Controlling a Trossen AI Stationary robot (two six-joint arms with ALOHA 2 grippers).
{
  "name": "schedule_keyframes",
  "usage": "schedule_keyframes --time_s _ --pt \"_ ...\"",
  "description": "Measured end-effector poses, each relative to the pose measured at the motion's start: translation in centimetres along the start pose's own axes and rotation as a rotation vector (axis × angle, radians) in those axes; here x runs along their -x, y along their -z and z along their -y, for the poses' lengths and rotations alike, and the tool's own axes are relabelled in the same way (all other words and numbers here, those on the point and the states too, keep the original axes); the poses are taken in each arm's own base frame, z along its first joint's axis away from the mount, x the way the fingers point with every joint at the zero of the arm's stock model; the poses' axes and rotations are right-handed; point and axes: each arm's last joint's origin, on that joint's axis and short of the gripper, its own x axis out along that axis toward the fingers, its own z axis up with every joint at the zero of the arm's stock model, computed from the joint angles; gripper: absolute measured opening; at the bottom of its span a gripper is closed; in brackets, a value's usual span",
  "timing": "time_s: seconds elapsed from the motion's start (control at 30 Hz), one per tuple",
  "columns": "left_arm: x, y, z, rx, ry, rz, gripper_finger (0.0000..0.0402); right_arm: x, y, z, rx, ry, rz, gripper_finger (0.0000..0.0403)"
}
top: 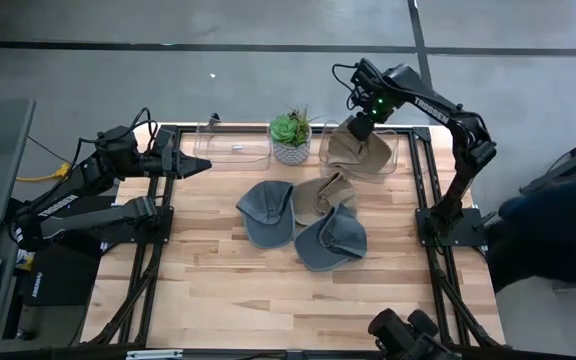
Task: Pick & Place hat
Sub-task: Put the left light brown cap into the right transparent bin
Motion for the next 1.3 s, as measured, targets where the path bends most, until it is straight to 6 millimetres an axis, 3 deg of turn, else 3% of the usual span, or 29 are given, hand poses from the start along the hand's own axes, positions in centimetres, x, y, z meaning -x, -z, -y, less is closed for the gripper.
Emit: schedule_keyframes --time_s 0.43,0.67,0.83,1.03,1.3 --pt "0.0 0.1 -0.2 0.007 -0.02 -0.007 0.0232 -3.1 -0.7 -1.3 0.003 0.016 0.104 0.0224" --pt "0.0 0.1 -0.3 0.011 -0.029 -0.011 0.0232 -5.0 0.0 -2.3 -0.009 0.074 0.071 0.0224" --pt "0.0 0.1 -0.3 0.01 -0.032 -0.004 0.0232 -6.0 0.6 -2.2 -0.065 0.202 0.052 0.0224" --pt "0.0 0.1 -0.3 0.012 -0.036 -0.005 0.0232 -6.5 1.0 -2.1 -0.078 0.23 0.028 0.0223" --pt "0.0 0.1 -0.3 0.013 -0.036 -0.004 0.0232 -6.5 1.0 -2.0 -0.078 0.248 0.024 0.0162"
